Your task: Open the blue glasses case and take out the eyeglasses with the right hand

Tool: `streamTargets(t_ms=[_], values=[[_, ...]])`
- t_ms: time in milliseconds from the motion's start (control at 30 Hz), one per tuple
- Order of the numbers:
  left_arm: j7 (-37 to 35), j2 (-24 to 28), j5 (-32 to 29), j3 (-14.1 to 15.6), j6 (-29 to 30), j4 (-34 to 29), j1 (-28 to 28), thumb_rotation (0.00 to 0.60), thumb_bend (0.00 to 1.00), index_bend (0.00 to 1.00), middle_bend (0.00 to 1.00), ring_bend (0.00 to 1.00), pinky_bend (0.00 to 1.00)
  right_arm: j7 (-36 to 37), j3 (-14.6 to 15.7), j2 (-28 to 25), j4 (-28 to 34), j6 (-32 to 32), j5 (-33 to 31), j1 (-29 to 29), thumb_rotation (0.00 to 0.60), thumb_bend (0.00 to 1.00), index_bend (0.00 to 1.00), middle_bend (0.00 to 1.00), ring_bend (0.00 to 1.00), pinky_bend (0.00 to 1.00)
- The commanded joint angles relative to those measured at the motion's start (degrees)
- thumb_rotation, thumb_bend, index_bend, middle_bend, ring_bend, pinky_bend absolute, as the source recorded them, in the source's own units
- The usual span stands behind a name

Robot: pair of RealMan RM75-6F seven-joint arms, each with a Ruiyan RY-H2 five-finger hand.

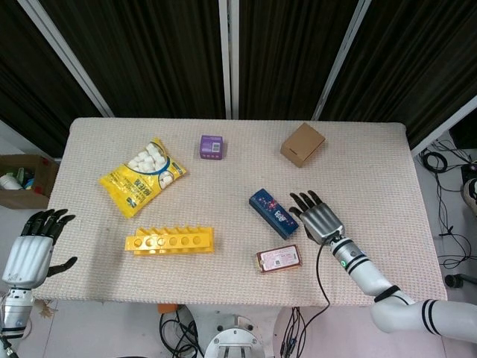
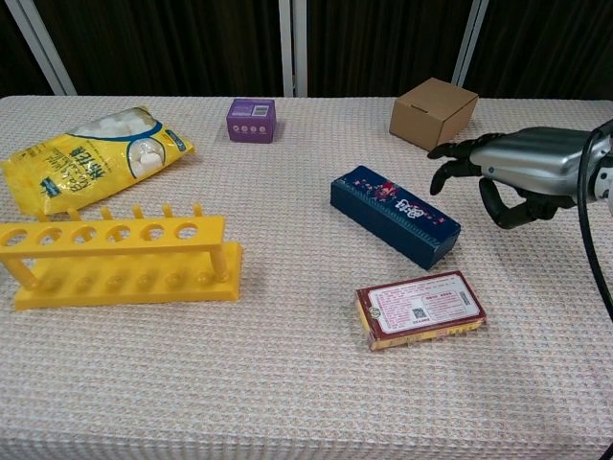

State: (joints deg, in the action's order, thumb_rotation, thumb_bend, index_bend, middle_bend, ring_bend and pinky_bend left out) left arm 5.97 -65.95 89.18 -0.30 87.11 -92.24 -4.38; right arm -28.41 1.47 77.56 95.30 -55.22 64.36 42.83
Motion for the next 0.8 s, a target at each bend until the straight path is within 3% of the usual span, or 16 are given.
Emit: streamTargets(t_ms=[33,300,600,800], values=[[-0.1,-0.1,0.1,0.0,0.1,0.0,0.0,0.6,0.02,0.22,0.16,0.12,0.14,-3.1,-1.6,-2.2,3.8,-0.3,2.1,1.1,0.6,1.0,0.23,0.01,0.0,0.0],[-0.2,-0.2,-0.4,0.3,0.1,0.2,0.6,0.6,0.02,0.22,0.16,0.12,0.14,-9.0,-4.7,5.8,-2.5,9.0,-3.2,9.0,0.6,1.0,0.23,0.01,0.0,0.0],[-0.8,-0.4,-0.8,0.2,-0.1,0.9,0.8,0.6,0.02,0.22,0.16,0.12,0.14,-16.0,-5.1,12.2,-10.9,11.5,-10.2,14.2,0.6,1.0,0.25,0.02,0.0,0.0],[-1.0,-0.6,-0.7,0.2,-0.3,1.2,0.8,0.6,0.02,0.22,0.16,0.12,0.14,-19.0,-5.4,12.3,-13.8,10.5,-17.1,15.8,0.6,1.0,0.27,0.04,0.0,0.0]])
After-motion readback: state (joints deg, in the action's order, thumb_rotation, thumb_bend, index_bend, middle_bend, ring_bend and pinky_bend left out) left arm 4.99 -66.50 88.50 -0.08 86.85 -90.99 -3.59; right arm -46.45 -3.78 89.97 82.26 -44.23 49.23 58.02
